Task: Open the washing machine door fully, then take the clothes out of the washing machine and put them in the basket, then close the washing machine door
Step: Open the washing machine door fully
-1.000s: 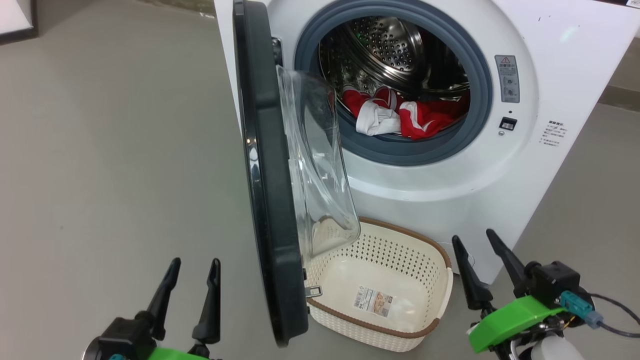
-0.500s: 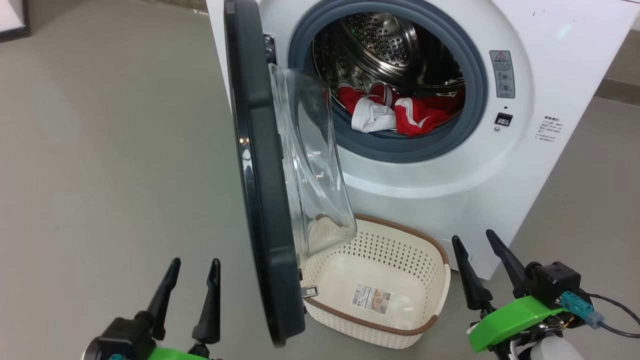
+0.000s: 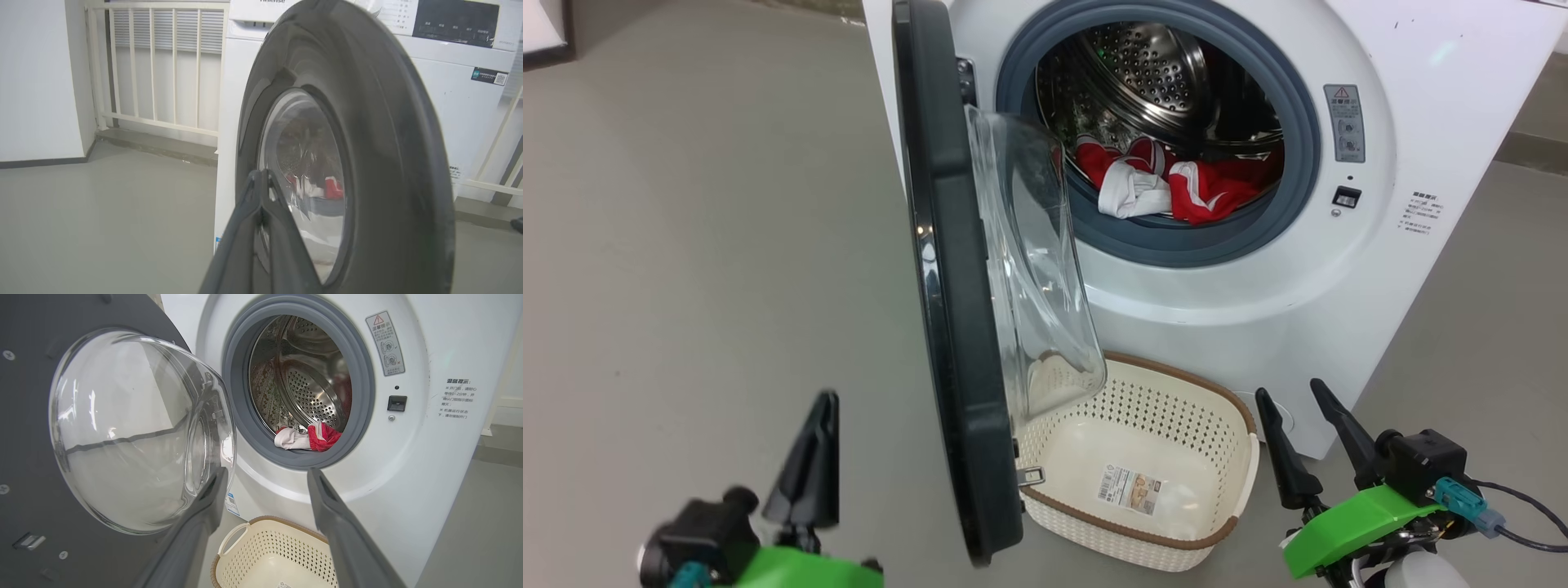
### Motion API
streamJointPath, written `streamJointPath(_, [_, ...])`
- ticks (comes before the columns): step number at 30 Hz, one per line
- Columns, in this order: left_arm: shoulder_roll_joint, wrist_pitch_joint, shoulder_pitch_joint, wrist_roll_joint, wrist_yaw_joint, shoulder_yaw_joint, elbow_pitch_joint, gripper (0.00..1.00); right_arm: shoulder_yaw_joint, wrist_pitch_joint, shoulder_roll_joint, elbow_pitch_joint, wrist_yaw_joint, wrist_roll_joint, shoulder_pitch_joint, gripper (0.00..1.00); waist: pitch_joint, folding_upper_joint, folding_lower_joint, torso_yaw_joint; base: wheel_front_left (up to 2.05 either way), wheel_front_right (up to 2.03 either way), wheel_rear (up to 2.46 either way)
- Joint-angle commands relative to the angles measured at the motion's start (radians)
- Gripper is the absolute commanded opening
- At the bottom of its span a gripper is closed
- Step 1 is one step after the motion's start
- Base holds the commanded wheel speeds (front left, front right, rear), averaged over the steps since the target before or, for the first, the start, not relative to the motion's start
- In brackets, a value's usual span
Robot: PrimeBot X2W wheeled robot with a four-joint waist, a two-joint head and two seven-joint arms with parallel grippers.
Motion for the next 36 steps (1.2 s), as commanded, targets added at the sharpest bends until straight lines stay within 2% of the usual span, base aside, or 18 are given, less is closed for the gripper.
streamJointPath(1, [0.009,-0.005,-0.058,0.006,0.010,0.035,-0.045,0.00,0.017,-0.007,0.001,-0.020,0.008,-0.001,-0.029,1.00,-0.001,0.0000,0.0000,0.001,0.00,0.00,0.00])
streamJointPath(10, [0.009,-0.005,-0.170,0.013,0.047,-0.009,-0.323,0.00,0.025,-0.007,0.001,-0.019,0.008,-0.002,-0.027,1.00,-0.006,0.0000,0.0000,-0.009,0.00,0.00,0.00])
streamJointPath(17, [0.009,0.017,-0.199,-0.002,0.050,-0.158,-0.427,0.00,0.027,-0.007,0.001,-0.017,0.008,-0.001,-0.030,1.00,-0.004,0.0000,0.0000,-0.021,0.00,0.00,0.00])
streamJointPath(26, [0.009,0.099,-0.176,-0.074,0.065,-0.365,-0.303,0.00,0.035,-0.007,0.001,-0.020,0.008,0.003,-0.039,1.00,0.013,0.0000,0.0000,-0.035,0.00,0.00,0.00])
streamJointPath(36, [0.010,0.205,-0.158,-0.121,0.144,-0.373,-0.149,0.00,0.021,-0.007,0.001,-0.017,0.008,-0.004,-0.042,1.00,0.031,0.0000,0.0000,-0.039,0.00,0.00,0.00])
